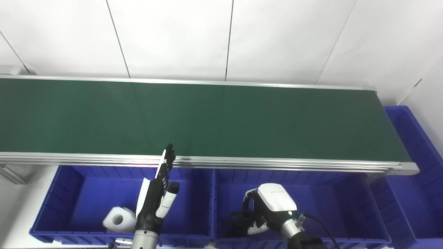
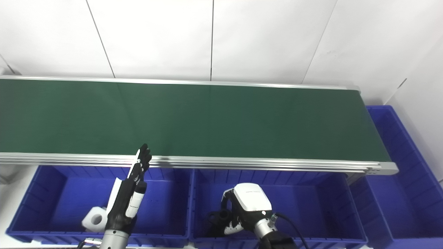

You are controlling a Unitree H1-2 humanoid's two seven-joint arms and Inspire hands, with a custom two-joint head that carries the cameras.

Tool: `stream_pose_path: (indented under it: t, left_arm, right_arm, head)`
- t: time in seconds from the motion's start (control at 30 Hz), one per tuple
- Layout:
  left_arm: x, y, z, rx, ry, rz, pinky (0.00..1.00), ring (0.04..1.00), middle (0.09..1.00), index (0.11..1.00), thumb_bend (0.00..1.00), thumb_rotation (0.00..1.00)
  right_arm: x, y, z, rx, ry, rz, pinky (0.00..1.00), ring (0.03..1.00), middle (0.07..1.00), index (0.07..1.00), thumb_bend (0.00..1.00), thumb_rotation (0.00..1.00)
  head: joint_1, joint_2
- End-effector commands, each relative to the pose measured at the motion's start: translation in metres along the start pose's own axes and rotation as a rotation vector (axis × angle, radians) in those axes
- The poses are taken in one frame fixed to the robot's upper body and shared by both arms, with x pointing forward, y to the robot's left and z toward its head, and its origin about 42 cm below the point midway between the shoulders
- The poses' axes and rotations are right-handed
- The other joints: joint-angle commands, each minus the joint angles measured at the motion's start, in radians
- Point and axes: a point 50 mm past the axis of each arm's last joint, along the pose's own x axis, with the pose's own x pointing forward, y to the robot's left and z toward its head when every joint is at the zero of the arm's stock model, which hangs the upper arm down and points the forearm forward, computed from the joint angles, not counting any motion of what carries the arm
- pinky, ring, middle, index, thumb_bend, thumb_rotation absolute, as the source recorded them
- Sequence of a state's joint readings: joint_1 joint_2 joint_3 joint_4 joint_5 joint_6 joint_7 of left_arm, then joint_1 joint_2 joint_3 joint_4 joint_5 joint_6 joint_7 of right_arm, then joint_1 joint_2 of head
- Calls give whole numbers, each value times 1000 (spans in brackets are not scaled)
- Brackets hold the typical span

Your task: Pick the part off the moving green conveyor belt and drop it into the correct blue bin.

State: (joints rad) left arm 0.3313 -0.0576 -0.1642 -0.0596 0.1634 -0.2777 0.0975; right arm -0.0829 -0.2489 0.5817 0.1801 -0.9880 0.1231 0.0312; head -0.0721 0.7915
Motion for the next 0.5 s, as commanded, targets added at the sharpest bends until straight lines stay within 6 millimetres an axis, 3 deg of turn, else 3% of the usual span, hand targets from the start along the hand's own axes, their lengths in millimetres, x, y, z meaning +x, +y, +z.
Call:
stream_pose_path:
  t: [0.0, 0.03, 0.07, 0.2, 0.23, 0.3, 0.47]
  left_arm:
    - [3, -1, 11, 15, -55, -7, 990, 985, 1000, 1000, 824, 1000]
    - [3, -1, 11, 20, -56, -8, 987, 983, 1000, 1000, 820, 1000]
    - [3, -1, 11, 20, -57, -9, 987, 983, 1000, 1000, 816, 1000]
    - [3, 0, 9, 17, -57, -10, 989, 983, 1000, 1000, 809, 1000]
    - [3, 0, 9, 16, -56, -11, 990, 983, 1000, 1000, 805, 1000]
    - [2, 1, 7, 12, -51, -11, 981, 983, 1000, 1000, 807, 1000]
    - [1, 1, 3, 15, -49, -10, 969, 979, 1000, 1000, 817, 1000]
  right_arm:
    - [9, -18, 6, -28, -33, -102, 459, 562, 612, 501, 523, 120]
    - [9, -18, 6, -29, -28, -110, 519, 601, 661, 625, 733, 226]
    - [9, -18, 6, -29, -24, -116, 557, 630, 697, 699, 871, 313]
    - [9, -16, 5, -42, -13, -123, 608, 700, 764, 767, 988, 437]
    - [9, -15, 5, -44, -10, -125, 672, 751, 810, 798, 998, 520]
    - [8, -14, 6, -35, -6, -125, 713, 771, 832, 826, 1000, 590]
    - [6, -14, 8, 12, -6, -134, 702, 767, 832, 836, 1000, 633]
  head:
    - [0, 1]
    - [0, 1]
    - [4, -4]
    - [4, -11]
    - [4, -11]
    - [6, -22]
    - [2, -44]
